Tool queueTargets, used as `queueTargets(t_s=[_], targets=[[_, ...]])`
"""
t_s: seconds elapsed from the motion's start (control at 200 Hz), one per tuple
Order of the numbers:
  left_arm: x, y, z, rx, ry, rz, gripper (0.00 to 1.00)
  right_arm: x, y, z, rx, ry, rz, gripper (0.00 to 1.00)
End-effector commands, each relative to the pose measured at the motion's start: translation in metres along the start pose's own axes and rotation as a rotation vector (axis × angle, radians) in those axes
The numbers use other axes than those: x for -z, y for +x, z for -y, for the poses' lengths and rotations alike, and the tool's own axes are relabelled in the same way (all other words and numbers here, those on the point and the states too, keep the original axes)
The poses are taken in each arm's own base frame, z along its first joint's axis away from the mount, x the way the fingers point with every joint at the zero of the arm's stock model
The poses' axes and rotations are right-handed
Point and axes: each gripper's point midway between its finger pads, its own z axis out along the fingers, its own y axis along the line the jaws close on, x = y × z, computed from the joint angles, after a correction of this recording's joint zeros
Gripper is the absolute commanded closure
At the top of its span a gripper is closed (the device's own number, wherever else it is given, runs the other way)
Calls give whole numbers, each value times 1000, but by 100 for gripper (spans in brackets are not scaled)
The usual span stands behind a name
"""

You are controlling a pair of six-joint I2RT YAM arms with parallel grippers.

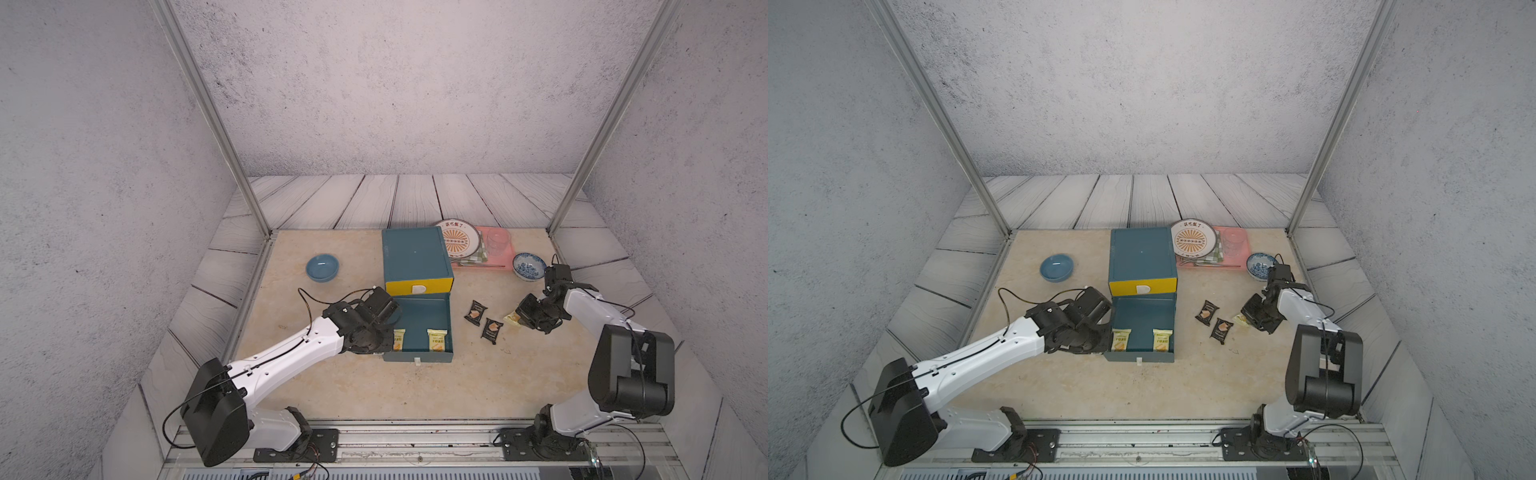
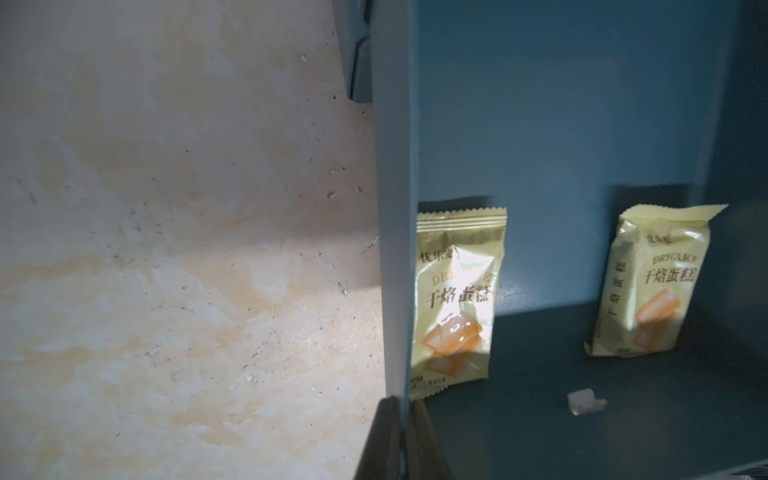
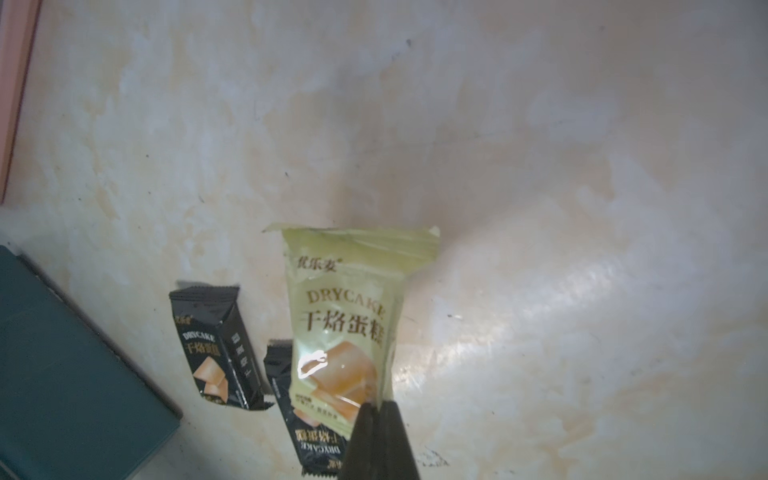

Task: Take the cookies out of the drawer
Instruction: Place the cookie at the center of the board, then pick up the cookie from the drawer.

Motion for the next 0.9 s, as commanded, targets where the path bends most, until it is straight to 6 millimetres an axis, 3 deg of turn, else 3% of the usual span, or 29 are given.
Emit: queueTargets(t_s=[0.0, 0.105, 0.195, 0.25, 0.375, 0.49, 0.651, 0.776, 0.896], targets=[[-1, -11, 12, 13, 51, 28, 100, -4, -16, -12, -3, -37, 21, 85], [-2, -12, 11, 14, 47, 27, 100, 13, -16, -20, 23, -70, 40, 56], [-5, -13, 11, 20, 48, 28, 100, 43, -8, -31, 58, -129, 69, 51], [-7, -13, 11, 22, 50, 26, 100, 66, 5, -50, 106, -220, 79, 51], [-12, -13, 11, 28, 45, 25, 100, 114, 58, -97, 295, -332, 38, 51], [-16, -14, 12, 37, 49, 27, 100, 137, 119, -119, 467, -306, -40, 50], [-20, -14, 15, 38, 57, 19, 100, 150, 173, -136, 546, -304, -94, 48], [-22, -15, 16, 38, 58, 19, 100, 143, 210, -148, 631, -263, -158, 48], [-23, -15, 17, 37, 61, 15, 100, 127, 238, -164, 690, -241, -202, 60]])
